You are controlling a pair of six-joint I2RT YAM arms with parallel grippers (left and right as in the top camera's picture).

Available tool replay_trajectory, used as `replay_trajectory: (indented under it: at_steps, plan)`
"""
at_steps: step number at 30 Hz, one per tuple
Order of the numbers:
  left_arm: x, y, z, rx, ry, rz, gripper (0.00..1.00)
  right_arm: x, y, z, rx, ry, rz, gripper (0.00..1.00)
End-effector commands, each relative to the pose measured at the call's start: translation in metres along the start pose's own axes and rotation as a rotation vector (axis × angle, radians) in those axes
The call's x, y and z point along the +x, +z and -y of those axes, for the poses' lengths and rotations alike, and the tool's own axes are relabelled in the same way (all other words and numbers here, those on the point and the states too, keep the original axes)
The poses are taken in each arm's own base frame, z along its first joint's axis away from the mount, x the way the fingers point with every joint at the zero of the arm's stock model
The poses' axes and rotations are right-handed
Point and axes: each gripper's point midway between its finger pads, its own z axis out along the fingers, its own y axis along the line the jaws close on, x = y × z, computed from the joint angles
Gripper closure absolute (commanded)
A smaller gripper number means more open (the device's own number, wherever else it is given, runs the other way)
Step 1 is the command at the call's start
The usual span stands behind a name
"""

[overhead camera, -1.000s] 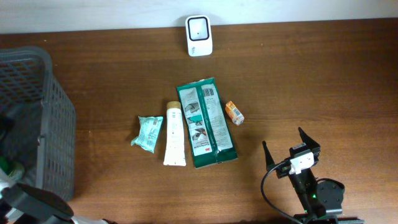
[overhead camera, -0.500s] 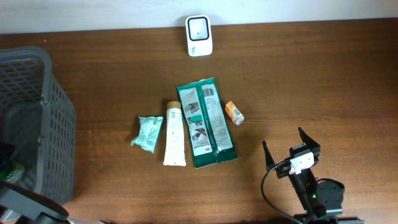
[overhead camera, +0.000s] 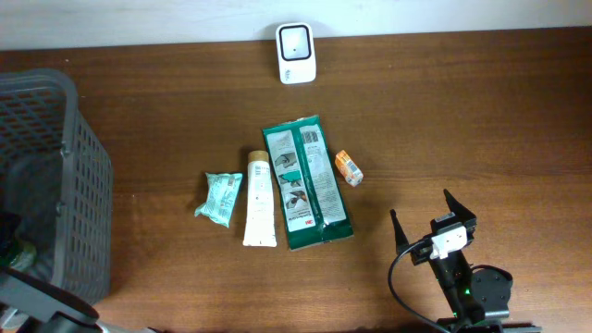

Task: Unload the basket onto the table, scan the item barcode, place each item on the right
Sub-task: 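Reach into the basket and grasp the green-capped Knorr jar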

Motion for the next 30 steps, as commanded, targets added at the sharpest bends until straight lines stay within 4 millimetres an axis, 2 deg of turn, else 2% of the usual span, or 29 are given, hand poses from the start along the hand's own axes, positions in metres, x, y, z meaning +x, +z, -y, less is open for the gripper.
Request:
replay_trajectory:
  at_steps: [1,7,10,15,22,30]
  plan:
    - [0.007,0.019,-0.004,-0.028,0.021,-0.039,0.05,0.002,0.000,-0.001,-0.002,0.004,-0.002,0.02]
    - [0.010,0.025,0.001,-0.009,0.022,-0.055,0.16,0.002,0.000,-0.001,-0.002,0.005,-0.002,0.02]
    - [0.011,0.025,0.004,0.010,0.022,-0.062,0.30,0.002,0.000,-0.001,-0.002,0.004,-0.002,0.02]
    - [0.014,0.025,0.011,0.049,0.021,-0.077,0.39,0.002,0.000,-0.001,-0.002,0.004,-0.002,0.02]
    - [0.019,0.021,0.030,0.133,0.034,-0.101,0.41,0.002,0.000,-0.001,-0.002,0.004,-0.002,0.02]
    - [0.034,0.006,0.080,0.213,0.181,-0.090,0.41,0.002,0.000,-0.001,-0.002,0.004,-0.002,0.02]
